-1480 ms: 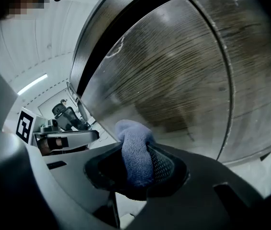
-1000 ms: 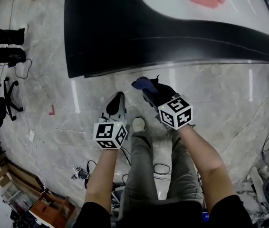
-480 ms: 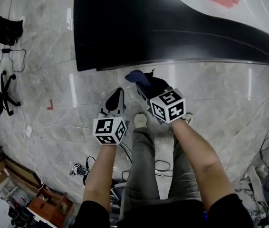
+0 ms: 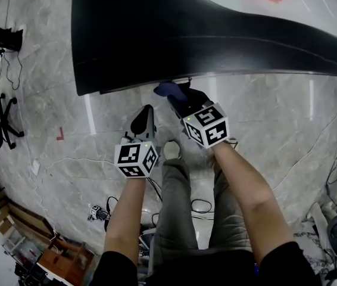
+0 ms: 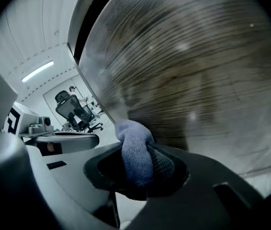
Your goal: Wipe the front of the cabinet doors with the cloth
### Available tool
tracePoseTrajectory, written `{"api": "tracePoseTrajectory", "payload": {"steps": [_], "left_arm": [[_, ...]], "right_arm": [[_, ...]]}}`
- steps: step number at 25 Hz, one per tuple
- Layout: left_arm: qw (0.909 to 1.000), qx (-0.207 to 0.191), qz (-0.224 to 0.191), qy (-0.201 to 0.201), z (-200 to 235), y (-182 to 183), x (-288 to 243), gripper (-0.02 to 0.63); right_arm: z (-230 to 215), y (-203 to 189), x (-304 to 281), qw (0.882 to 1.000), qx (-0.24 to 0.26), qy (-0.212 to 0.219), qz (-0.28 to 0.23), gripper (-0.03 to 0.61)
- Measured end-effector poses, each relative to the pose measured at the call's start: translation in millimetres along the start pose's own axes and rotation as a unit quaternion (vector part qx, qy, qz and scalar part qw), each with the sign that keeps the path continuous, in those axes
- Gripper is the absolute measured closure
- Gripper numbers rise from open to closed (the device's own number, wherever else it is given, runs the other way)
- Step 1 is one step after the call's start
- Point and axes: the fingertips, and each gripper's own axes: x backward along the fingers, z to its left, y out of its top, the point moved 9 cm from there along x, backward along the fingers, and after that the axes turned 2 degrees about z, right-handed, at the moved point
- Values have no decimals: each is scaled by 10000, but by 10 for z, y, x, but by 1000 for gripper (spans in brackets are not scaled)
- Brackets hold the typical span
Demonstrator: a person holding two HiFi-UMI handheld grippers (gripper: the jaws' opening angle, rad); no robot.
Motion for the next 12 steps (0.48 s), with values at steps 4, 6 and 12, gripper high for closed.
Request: {"api": "tracePoseTrajectory", "payload": {"steps": [4, 6, 12], "left_arm": [[9998, -128, 74, -108, -150, 33, -89, 620], [9996, -183, 102, -174, -260, 42, -148, 620], [9985, -351, 166, -397, -614, 76, -327, 620]], "right_arm": [[-231, -30, 242, 9996, -153, -205, -82, 459], [-351, -49, 377, 9993, -198, -301, -133, 459], [-713, -105, 749, 9976, -323, -555, -258, 459]]}}
